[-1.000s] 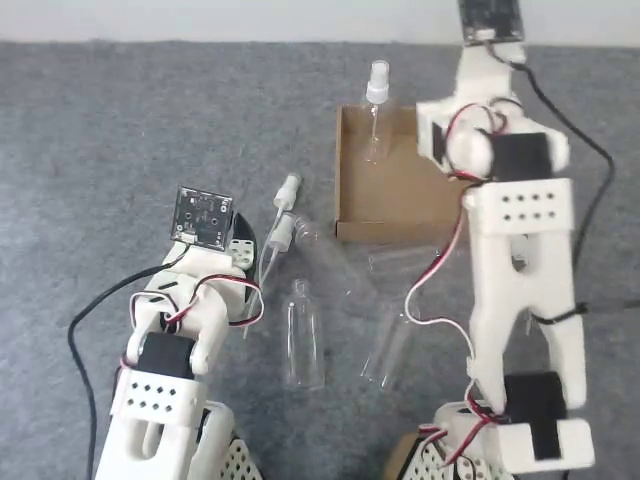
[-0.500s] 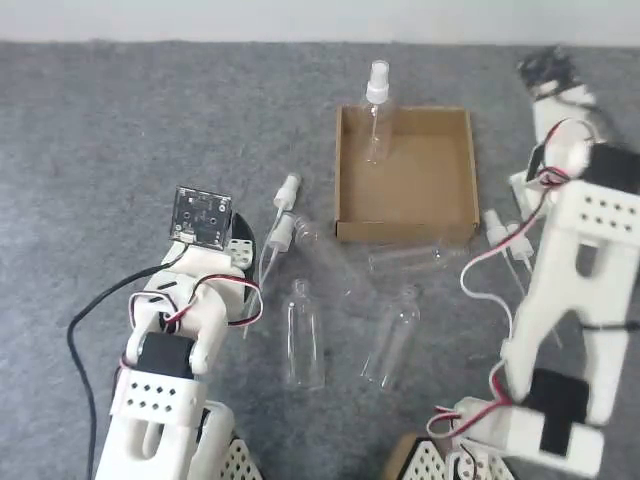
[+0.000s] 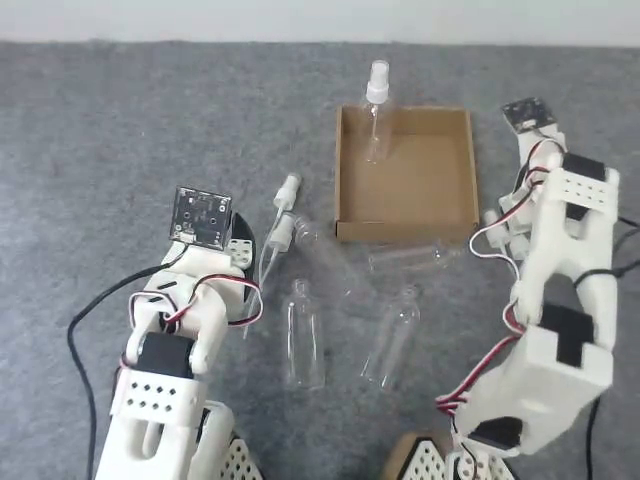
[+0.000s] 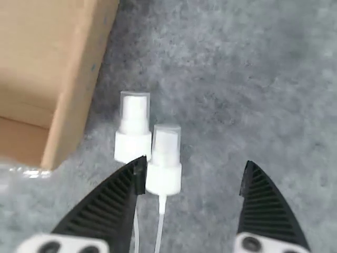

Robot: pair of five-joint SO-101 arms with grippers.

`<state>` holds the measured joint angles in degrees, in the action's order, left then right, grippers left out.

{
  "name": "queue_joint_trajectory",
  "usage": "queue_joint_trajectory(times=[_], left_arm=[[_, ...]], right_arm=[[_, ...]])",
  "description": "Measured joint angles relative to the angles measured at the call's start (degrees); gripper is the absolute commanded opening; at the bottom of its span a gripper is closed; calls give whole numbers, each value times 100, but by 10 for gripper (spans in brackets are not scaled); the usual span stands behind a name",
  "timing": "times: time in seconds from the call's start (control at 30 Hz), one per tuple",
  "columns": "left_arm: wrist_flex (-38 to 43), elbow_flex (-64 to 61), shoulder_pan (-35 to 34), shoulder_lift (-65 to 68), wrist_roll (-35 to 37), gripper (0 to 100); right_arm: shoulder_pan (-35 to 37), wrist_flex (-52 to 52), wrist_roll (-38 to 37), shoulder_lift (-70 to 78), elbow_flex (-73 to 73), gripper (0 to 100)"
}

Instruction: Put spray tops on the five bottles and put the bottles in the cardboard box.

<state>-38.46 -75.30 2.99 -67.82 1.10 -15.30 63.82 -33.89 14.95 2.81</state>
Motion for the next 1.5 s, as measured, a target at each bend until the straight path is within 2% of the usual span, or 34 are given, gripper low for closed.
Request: queue_joint_trajectory(times=[0.3,0.37,0.53,0.7,0.83,0.97,1.07,1.23,1.4,1.5], left_arm=[[0,0,0,0,0,12],[0,0,0,0,0,12],[0,0,0,0,0,12],[0,0,0,0,0,12],[0,0,0,0,0,12],[53,0,-237,0,0,12],[325,0,-527,0,0,12],[448,0,-905,0,0,12],[448,0,-897,0,0,12],[448,0,-914,0,0,12]], right_arm=[[-141,-193,-9,721,0,233],[-132,-193,-9,879,0,191],[-167,-229,-9,1090,-9,13],[-352,-273,-9,1081,-79,6],[-571,308,26,923,-527,6],[-536,1310,563,246,-1468,6],[-44,1987,967,-308,-2031,6],[1556,2567,1635,-976,-2382,6],[3508,2523,2576,-1134,-2400,6],[4510,2119,3349,-1116,-2400,6]])
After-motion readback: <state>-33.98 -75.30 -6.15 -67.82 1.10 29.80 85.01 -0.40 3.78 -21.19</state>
